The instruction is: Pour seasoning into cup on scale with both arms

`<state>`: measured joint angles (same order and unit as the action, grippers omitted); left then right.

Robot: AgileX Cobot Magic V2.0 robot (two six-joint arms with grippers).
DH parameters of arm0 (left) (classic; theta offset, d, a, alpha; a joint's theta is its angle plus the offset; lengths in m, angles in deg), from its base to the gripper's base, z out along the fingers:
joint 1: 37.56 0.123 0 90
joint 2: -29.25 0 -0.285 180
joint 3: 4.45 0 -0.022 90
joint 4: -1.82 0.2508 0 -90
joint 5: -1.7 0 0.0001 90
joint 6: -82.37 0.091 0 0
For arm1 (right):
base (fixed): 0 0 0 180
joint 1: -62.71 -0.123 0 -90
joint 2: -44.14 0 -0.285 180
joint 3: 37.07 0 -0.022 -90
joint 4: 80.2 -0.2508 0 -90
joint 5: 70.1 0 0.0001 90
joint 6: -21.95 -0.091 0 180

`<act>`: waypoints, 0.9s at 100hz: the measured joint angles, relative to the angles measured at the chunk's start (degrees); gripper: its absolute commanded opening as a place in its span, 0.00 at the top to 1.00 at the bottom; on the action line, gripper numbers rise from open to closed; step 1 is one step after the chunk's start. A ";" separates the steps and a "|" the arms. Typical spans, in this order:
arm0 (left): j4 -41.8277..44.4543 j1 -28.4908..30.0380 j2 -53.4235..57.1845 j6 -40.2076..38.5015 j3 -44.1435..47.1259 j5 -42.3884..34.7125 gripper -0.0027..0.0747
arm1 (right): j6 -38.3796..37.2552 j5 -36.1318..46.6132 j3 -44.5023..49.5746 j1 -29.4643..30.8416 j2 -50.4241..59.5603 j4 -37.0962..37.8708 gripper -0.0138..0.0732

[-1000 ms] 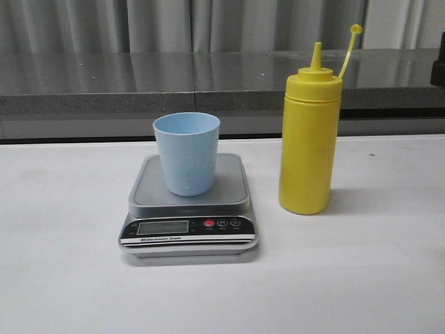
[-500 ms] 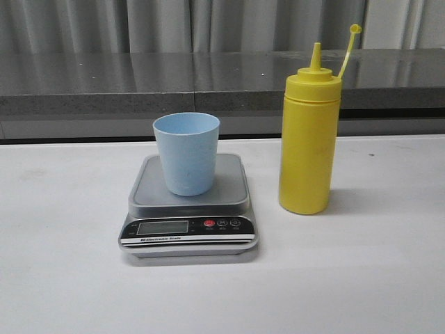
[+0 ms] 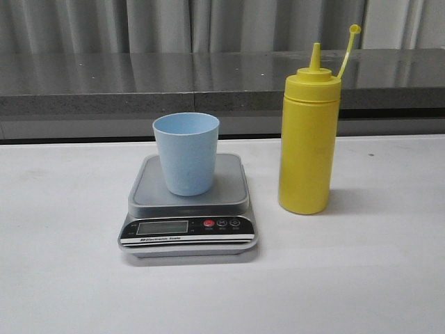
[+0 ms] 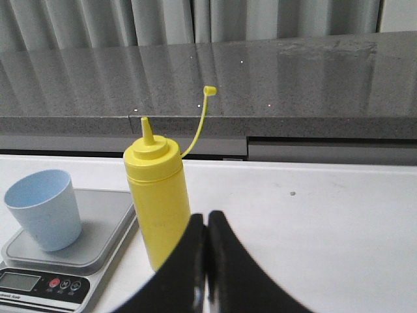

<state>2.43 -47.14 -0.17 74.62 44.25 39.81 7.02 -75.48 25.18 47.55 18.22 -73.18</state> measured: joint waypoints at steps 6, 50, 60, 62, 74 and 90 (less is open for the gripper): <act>0.00 0.00 0.00 0.00 0.00 0.00 0.99 | 0.00 -0.10 0.00 0.00 1.00 0.00 0.92; 0.00 0.00 0.00 0.00 0.00 0.00 0.99 | 0.00 -0.59 4.16 5.84 9.05 0.34 0.92; 0.00 0.00 0.00 0.00 0.00 0.00 0.99 | 0.00 -0.71 6.21 9.21 11.64 0.34 0.92; 0.00 0.00 0.00 0.00 0.00 0.00 0.99 | 0.00 -0.71 6.69 9.56 12.18 0.36 0.92; 0.00 0.00 0.00 0.00 0.00 0.00 0.99 | 0.00 -0.93 9.23 11.63 15.25 0.36 0.92; 0.00 0.00 0.00 0.00 0.00 0.00 0.99 | 0.00 -0.94 12.05 12.38 18.34 0.36 0.92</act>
<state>2.43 -47.14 -0.17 74.62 44.25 39.81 7.02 -76.42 37.23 59.93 36.56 -72.82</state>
